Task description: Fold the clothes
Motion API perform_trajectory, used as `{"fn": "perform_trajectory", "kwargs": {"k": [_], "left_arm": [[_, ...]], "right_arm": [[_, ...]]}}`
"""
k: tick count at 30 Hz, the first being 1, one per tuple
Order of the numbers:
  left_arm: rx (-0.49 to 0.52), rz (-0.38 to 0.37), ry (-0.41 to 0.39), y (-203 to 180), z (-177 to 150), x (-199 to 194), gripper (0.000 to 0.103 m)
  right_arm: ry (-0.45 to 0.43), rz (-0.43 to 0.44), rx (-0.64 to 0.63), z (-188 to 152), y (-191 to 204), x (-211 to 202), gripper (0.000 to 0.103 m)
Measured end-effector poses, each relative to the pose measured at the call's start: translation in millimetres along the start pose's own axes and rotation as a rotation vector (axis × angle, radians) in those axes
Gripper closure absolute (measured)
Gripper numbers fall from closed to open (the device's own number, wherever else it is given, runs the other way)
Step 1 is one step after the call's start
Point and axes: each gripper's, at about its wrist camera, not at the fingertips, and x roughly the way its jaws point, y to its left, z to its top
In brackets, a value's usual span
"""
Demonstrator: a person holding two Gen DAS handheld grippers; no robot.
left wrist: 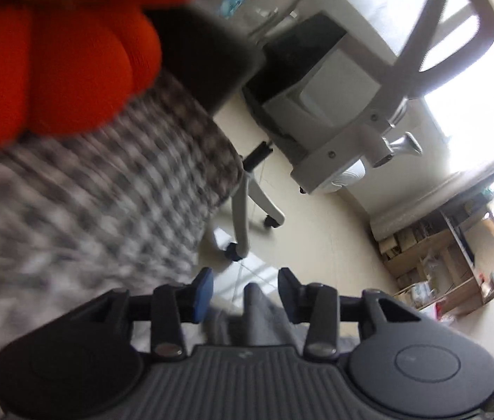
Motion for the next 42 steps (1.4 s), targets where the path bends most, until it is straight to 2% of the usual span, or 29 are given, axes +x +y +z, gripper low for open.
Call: {"fn": "perform_trajectory", "kwargs": {"k": [2, 6, 9, 12, 15, 17, 19, 22, 24, 26, 27, 28, 29, 30, 32, 34, 37, 42], "left_arm": [[0.007, 0.005, 0.001, -1, -8, -29, 0.061], [-0.005, 0.003, 0.030, -13, -37, -72, 0.061], [0.012, -0.014, 0.076, -33, -76, -87, 0.059], [-0.031, 0.001, 0.133, -36, -115, -93, 0.059], [-0.106, 0.076, 0.183, -22, -144, -92, 0.061], [-0.177, 0.077, 0.180, -7, -159, -95, 0.061], [-0.199, 0.074, 0.173, 0, -169, -98, 0.061], [-0.177, 0.067, 0.122, -1, -168, -101, 0.061], [-0.150, 0.056, 0.092, -4, -164, -101, 0.061], [-0.135, 0.050, 0.084, -9, -161, -96, 0.062], [-0.133, 0.043, 0.089, -11, -162, -93, 0.065], [-0.125, 0.040, 0.097, -13, -163, -91, 0.066], [-0.101, 0.043, 0.108, -16, -165, -89, 0.074], [-0.071, 0.054, 0.119, -19, -166, -86, 0.090], [0.000, 0.093, 0.156, -25, -163, -76, 0.100], [0.014, 0.092, 0.184, -22, -156, -69, 0.101], [0.000, 0.094, 0.203, -16, -155, -69, 0.101], [-0.008, 0.085, 0.207, -15, -155, -77, 0.100]], "right_arm": [[0.013, 0.032, 0.043, -8, -7, -27, 0.058], [0.114, 0.165, 0.162, -26, -6, -58, 0.058], [0.171, 0.145, 0.116, -49, 16, -75, 0.058], [0.195, 0.131, 0.145, -72, 17, -88, 0.058], [0.206, 0.169, 0.206, -88, 7, -97, 0.058], [0.201, 0.168, 0.227, -91, 3, -97, 0.058], [0.187, 0.172, 0.248, -92, -1, -97, 0.058], [0.141, 0.179, 0.221, -90, 0, -98, 0.058], [0.148, 0.202, 0.203, -89, 3, -93, 0.058], [0.173, 0.183, 0.151, -91, 10, -83, 0.062], [0.199, 0.170, 0.129, -93, 14, -78, 0.069], [0.221, 0.153, 0.109, -95, 18, -73, 0.085], [0.230, 0.136, 0.096, -96, 20, -74, 0.093], [0.219, 0.147, 0.091, -95, 20, -78, 0.094], [0.205, 0.168, 0.109, -90, 18, -87, 0.095], [0.205, 0.182, 0.138, -87, 13, -92, 0.095], [0.292, 0.136, 0.109, -96, 11, -78, 0.095], [0.240, 0.164, 0.118, -91, 12, -77, 0.087]]}}
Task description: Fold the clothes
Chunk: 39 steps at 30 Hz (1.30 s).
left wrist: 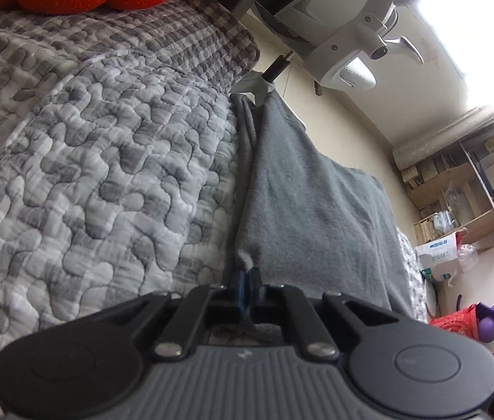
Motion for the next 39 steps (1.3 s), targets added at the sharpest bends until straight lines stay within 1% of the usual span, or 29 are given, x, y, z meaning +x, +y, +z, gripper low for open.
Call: {"fn": "perform_trajectory", "kwargs": {"k": [2, 4, 7, 8, 9, 10, 11, 12, 14, 16, 17, 18, 20, 23, 25, 28, 29, 30, 31, 32, 34, 36, 39], "left_arm": [[-0.001, -0.010, -0.004, 1, -1, -4, 0.100], [-0.008, -0.011, -0.002, 3, -3, -6, 0.100], [-0.070, -0.034, 0.001, 12, -4, -13, 0.099], [-0.090, -0.044, 0.005, 16, -4, -16, 0.095], [-0.106, -0.053, 0.006, 20, -5, -20, 0.089], [-0.116, -0.061, -0.002, 21, -6, -24, 0.084], [-0.123, -0.071, -0.006, 22, -7, -27, 0.074], [-0.127, -0.087, -0.003, 22, -8, -28, 0.065], [-0.133, -0.119, 0.017, 20, -12, -27, 0.058], [-0.134, -0.128, 0.039, 18, -16, -23, 0.049], [-0.128, -0.119, 0.053, 16, -18, -19, 0.041], [-0.119, -0.115, 0.068, 13, -20, -15, 0.039], [-0.103, -0.112, 0.084, 8, -23, -8, 0.038], [-0.073, -0.106, 0.067, -1, -24, -1, 0.039], [-0.063, -0.100, 0.060, -4, -25, 2, 0.045], [-0.065, -0.084, 0.045, -5, -25, 4, 0.059], [-0.070, -0.077, 0.043, -4, -24, 5, 0.065], [-0.082, -0.072, 0.041, -2, -23, 6, 0.075], [-0.094, -0.067, 0.036, -1, -23, 7, 0.081], [-0.106, -0.065, 0.027, 0, -24, 6, 0.088], [-0.129, -0.062, 0.008, 1, -26, 5, 0.091], [-0.147, -0.057, -0.013, 2, -28, 2, 0.094], [-0.154, -0.064, -0.052, -2, -28, -11, 0.097]], "right_arm": [[-0.018, 0.010, 0.000, 3, 0, -2, 0.087], [-0.003, -0.015, 0.027, 2, -4, 0, 0.087], [-0.015, -0.017, 0.081, 1, -11, -5, 0.086], [-0.022, -0.014, 0.099, 0, -12, -9, 0.085], [-0.031, -0.003, 0.119, -1, -14, -14, 0.084], [-0.038, 0.014, 0.137, -2, -15, -20, 0.078], [-0.039, 0.033, 0.155, -4, -16, -23, 0.071], [-0.031, 0.048, 0.174, -5, -18, -25, 0.059], [-0.013, 0.079, 0.214, -9, -20, -27, 0.057], [0.019, 0.111, 0.267, -12, -24, -23, 0.052], [0.034, 0.127, 0.291, -13, -25, -21, 0.052], [0.048, 0.138, 0.301, -15, -25, -19, 0.052], [0.070, 0.134, 0.306, -17, -23, -12, 0.052], [0.052, 0.128, 0.326, -18, -24, -10, 0.052], [0.032, 0.133, 0.352, -17, -27, -10, 0.052], [0.001, 0.130, 0.375, -17, -31, -8, 0.054], [-0.008, 0.122, 0.373, -17, -31, -8, 0.056], [-0.017, 0.114, 0.372, -18, -30, -7, 0.062], [-0.023, 0.102, 0.375, -18, -30, -5, 0.068], [-0.028, 0.089, 0.373, -19, -29, -4, 0.071], [-0.025, 0.057, 0.346, -19, -26, -4, 0.087], [-0.026, 0.038, 0.321, -18, -23, -5, 0.093], [-0.055, 0.031, 0.295, -18, -17, -14, 0.096]]}}
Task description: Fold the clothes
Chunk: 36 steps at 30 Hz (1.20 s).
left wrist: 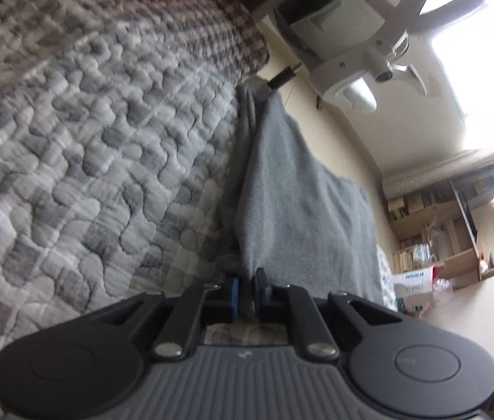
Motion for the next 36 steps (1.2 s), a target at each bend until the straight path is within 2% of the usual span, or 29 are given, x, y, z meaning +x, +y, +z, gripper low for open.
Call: {"fn": "perform_trajectory", "kwargs": {"k": [5, 8, 11, 14, 19, 20, 22, 23, 26, 28, 30, 32, 33, 34, 36], "left_arm": [[0.015, -0.059, -0.033, -7, -9, -42, 0.098], [0.055, -0.074, -0.013, -4, -34, -77, 0.098], [0.135, -0.044, 0.019, 6, -76, -106, 0.098], [0.177, -0.011, 0.073, 18, -111, -119, 0.097], [0.223, 0.053, 0.117, 28, -136, -122, 0.096], [0.233, 0.069, 0.128, 29, -138, -120, 0.095], [0.206, 0.087, 0.148, 33, -133, -119, 0.093], [0.200, 0.091, 0.144, 34, -129, -121, 0.089], [0.208, 0.119, 0.086, 32, -117, -130, 0.084], [0.219, 0.139, 0.046, 27, -105, -133, 0.081], [0.229, 0.122, 0.038, 16, -92, -129, 0.069], [0.271, 0.117, 0.019, -1, -81, -121, 0.067], [0.300, 0.116, 0.008, -12, -76, -115, 0.064], [0.340, 0.113, 0.000, -25, -71, -108, 0.064], [0.401, 0.110, 0.007, -49, -66, -91, 0.064]], "right_arm": [[-0.052, 0.041, -0.085, -4, 26, -36, 0.097], [-0.046, 0.044, -0.128, -26, 30, -65, 0.097], [-0.025, 0.022, -0.147, -60, 24, -91, 0.097], [0.001, -0.013, -0.147, -94, 19, -110, 0.096], [0.055, -0.083, -0.172, -124, 16, -115, 0.095], [0.069, -0.107, -0.184, -126, 16, -113, 0.094], [0.087, -0.165, -0.209, -131, 16, -110, 0.086], [0.090, -0.184, -0.228, -132, 17, -110, 0.086], [0.071, -0.230, -0.287, -129, 23, -114, 0.086], [0.023, -0.237, -0.322, -120, 28, -119, 0.086], [-0.013, -0.224, -0.356, -108, 36, -119, 0.086], [-0.026, -0.202, -0.399, -94, 45, -109, 0.085], [-0.027, -0.192, -0.424, -86, 50, -102, 0.079], [-0.029, -0.182, -0.448, -79, 56, -95, 0.068], [-0.017, -0.157, -0.490, -65, 68, -74, 0.064]]}}
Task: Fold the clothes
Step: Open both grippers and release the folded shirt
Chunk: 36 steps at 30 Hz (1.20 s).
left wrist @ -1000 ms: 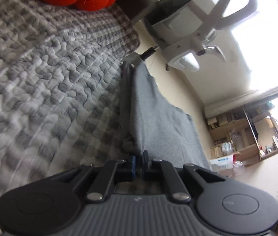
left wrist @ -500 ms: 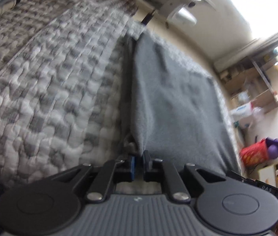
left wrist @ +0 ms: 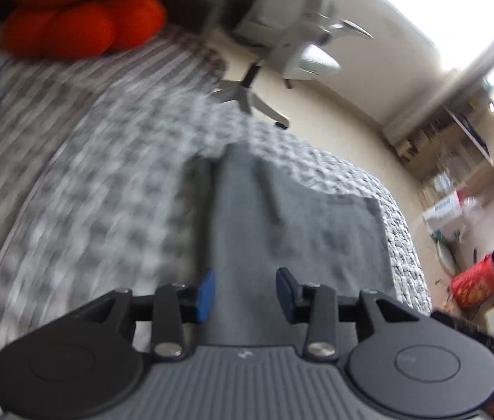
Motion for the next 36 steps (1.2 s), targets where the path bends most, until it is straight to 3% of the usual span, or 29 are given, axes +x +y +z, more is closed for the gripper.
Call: {"fn": "perform_trajectory", "kwargs": {"k": [5, 7, 11, 12, 14, 18, 20, 24, 28, 31, 36], "left_arm": [[0.106, -0.073, 0.070, -42, 8, 41, 0.064], [0.145, -0.094, 0.096, -55, 6, 56, 0.064], [0.202, -0.049, 0.125, -54, -7, 79, 0.064], [0.213, -0.031, 0.133, -51, -10, 85, 0.064], [0.234, -0.019, 0.120, -50, -11, 86, 0.065], [0.222, -0.024, 0.070, -49, 0, 73, 0.063], [0.230, -0.049, 0.049, -50, -2, 63, 0.062], [0.255, -0.111, 0.039, -52, -12, 46, 0.062], [0.250, -0.122, 0.106, -53, -27, 55, 0.062], [0.285, -0.086, 0.138, -56, -35, 68, 0.062], [0.306, -0.070, 0.122, -58, -32, 58, 0.062]], "right_arm": [[0.093, 0.124, -0.106, 21, 23, 56, 0.064], [0.125, 0.116, -0.198, 16, 34, 64, 0.064], [0.166, 0.081, -0.373, -6, 52, 77, 0.064], [0.172, 0.069, -0.410, -13, 54, 79, 0.071], [0.160, 0.026, -0.471, -23, 54, 83, 0.072], [0.130, 0.051, -0.439, -19, 49, 74, 0.072], [0.105, 0.081, -0.416, -18, 48, 67, 0.067], [0.094, 0.238, -0.488, -29, 61, 45, 0.071], [0.194, 0.174, -0.541, -46, 64, 66, 0.071], [0.192, 0.187, -0.526, -44, 63, 67, 0.071], [0.164, 0.217, -0.506, -37, 64, 60, 0.072]]}}
